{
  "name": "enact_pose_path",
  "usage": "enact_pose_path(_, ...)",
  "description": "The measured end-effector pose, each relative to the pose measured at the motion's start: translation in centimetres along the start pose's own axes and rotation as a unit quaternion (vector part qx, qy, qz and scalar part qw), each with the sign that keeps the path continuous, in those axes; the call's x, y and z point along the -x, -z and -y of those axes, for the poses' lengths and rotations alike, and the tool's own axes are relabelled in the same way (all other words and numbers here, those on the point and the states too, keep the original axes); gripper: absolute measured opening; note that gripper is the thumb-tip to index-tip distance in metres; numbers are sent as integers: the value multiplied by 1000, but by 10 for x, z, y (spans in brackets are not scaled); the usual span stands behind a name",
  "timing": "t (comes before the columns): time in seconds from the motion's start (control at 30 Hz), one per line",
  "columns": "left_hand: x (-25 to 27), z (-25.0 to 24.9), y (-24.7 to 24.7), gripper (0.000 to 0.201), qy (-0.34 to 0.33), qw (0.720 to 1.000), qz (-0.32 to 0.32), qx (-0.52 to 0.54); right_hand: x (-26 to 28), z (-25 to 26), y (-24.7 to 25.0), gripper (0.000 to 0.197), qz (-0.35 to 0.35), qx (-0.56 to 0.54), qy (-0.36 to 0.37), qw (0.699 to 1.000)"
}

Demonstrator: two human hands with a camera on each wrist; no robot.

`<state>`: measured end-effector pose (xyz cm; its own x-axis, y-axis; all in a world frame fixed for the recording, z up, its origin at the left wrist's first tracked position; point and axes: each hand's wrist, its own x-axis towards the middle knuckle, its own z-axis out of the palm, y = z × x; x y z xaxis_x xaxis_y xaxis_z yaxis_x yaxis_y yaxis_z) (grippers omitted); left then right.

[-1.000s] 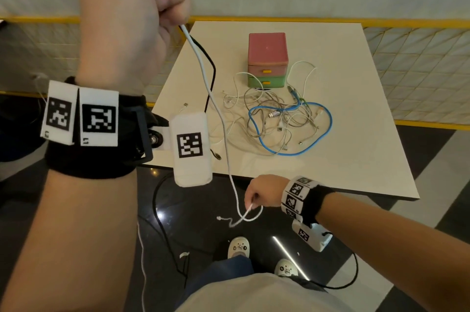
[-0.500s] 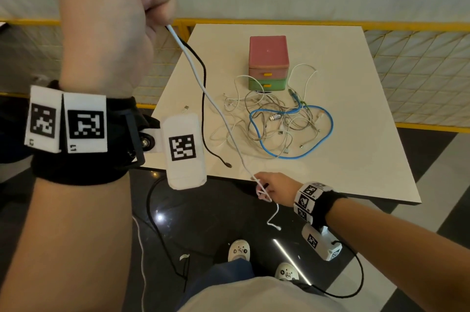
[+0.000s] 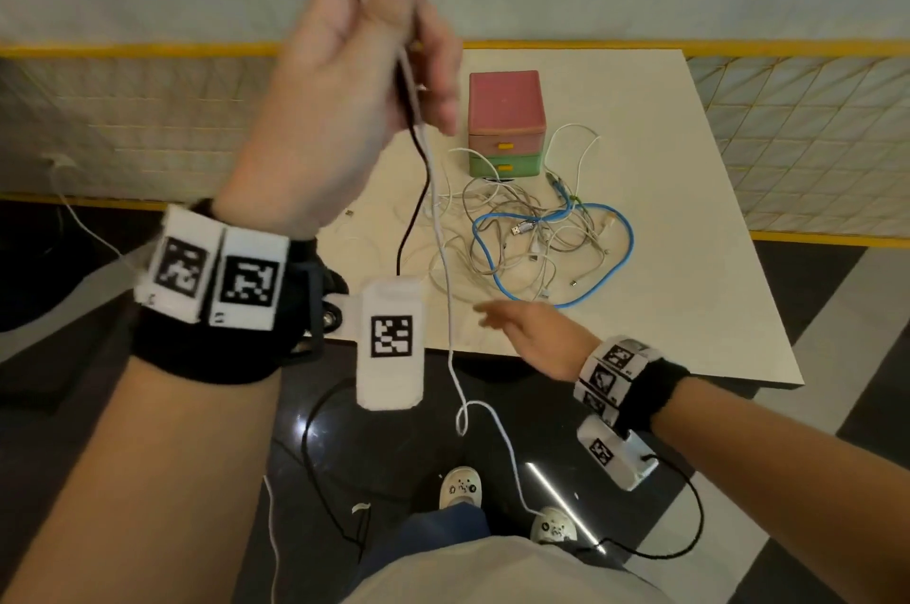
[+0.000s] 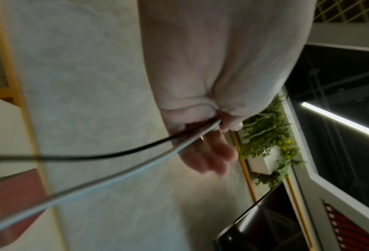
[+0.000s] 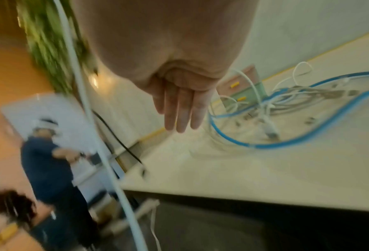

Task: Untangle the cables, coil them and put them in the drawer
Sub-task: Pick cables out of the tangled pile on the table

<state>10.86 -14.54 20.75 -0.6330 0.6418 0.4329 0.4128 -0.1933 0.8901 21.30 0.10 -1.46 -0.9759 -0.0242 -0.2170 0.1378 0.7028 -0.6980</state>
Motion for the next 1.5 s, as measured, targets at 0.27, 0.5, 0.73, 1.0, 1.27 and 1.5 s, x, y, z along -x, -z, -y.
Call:
enact_pose_path(0.27, 1, 23, -15, 11, 19, 996, 77, -33, -5, 119, 60, 18, -124, -348, 252, 895)
enact_pose_path(0.5, -20, -9, 24, 8, -79, 990, -107, 50, -21, 73, 24, 21, -101, -108, 174, 974)
enact_pose_path(0.73, -16, -8, 52, 10, -77, 990, -108, 48, -34, 36, -9, 28, 89, 7, -51, 995)
enact_pose_path(1.0, -19, 17, 69, 19, 47, 991, -18, 123, -64, 37, -8, 74, 172, 36, -69, 982)
enact_pose_path(1.27, -19, 70, 71, 39, 183, 977, -6, 106, -115, 22, -5, 36, -44, 103, -121, 986)
enact_pose_path(1.5, -13, 110, 71, 32, 249, 964, -82, 46, -151, 7, 13, 20, -135, -33, -153, 978)
